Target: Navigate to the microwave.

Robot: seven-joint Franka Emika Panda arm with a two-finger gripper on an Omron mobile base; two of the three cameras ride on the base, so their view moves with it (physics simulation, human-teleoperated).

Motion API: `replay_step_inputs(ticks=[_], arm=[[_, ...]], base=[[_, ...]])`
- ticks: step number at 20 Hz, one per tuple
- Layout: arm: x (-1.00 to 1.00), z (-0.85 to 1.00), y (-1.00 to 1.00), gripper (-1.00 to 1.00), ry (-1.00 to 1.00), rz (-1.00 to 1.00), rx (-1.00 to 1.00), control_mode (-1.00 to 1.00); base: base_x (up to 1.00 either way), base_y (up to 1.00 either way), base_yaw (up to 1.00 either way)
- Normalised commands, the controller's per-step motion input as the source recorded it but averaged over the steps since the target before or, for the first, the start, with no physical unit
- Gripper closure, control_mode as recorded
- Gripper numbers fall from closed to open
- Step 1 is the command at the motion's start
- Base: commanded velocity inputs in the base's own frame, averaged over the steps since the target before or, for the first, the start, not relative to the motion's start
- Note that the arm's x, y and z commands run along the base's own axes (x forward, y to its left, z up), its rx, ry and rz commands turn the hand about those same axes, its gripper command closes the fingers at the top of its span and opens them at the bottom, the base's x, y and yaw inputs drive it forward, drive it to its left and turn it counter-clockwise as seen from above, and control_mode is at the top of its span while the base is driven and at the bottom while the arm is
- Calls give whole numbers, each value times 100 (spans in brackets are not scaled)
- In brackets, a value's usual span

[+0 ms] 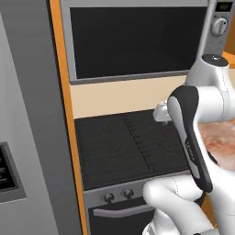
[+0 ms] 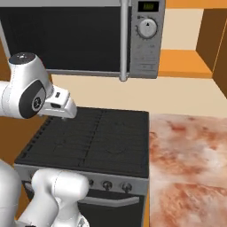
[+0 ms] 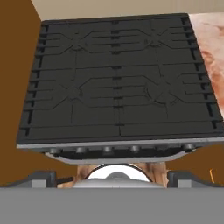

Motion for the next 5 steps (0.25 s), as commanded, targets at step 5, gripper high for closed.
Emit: replay_step_inputs(ticks=[5], arm=[[0,0,0,-100,0,0,0,100]], base=[[60,-3,0]])
